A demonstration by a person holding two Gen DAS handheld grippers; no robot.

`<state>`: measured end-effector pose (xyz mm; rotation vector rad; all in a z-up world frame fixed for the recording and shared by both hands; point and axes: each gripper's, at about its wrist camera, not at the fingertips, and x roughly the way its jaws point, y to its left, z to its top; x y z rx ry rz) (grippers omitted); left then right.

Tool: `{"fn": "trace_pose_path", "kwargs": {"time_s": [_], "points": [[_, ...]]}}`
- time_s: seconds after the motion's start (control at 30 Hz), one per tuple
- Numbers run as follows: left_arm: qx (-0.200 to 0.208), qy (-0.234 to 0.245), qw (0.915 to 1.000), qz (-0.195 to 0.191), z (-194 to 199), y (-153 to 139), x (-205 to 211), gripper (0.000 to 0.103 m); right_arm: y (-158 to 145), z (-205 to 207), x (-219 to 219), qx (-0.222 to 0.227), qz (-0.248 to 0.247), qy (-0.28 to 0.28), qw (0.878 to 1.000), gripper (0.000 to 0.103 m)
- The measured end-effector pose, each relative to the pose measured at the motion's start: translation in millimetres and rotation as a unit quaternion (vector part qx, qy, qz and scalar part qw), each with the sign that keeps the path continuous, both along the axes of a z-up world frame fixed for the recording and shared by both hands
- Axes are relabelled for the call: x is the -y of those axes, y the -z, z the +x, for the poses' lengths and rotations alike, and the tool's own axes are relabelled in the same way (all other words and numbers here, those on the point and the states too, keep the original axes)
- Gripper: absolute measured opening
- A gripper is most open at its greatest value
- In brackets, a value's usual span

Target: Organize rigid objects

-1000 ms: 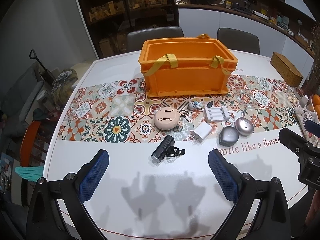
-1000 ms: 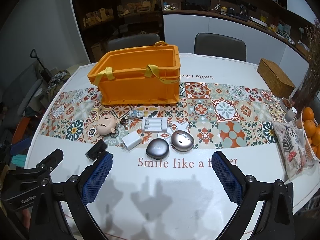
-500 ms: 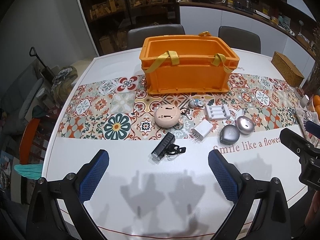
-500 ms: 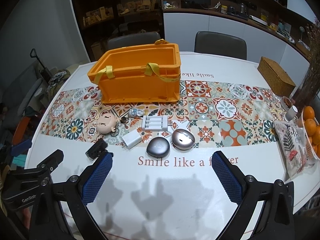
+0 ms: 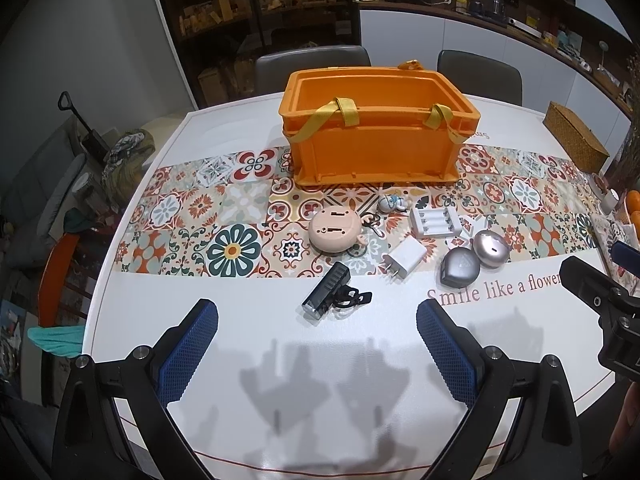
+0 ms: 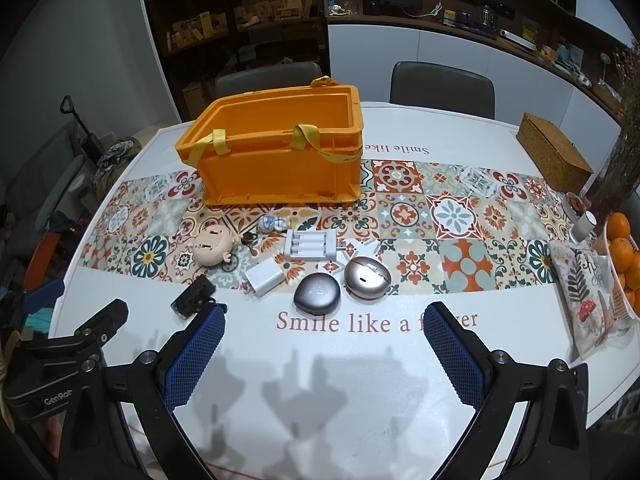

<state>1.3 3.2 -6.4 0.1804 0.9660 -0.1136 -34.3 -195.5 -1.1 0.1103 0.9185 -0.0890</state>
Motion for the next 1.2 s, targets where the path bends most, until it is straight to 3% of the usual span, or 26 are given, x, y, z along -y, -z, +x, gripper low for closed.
{"fn": "trace_pose_path", "kwargs": {"time_s": [0.67, 1.2], "points": [[-0.007, 0.001, 1.0, -0.001, 0, 5, -1, 0.101, 6, -3, -5, -0.006, 0.0, -0.002, 1.0, 0.1], [-0.024, -0.013, 0.9996, -0.003, 23, 15, 0, 0.101, 19, 24, -2, -0.032, 0.018, -0.024, 0.999, 0.1]]}}
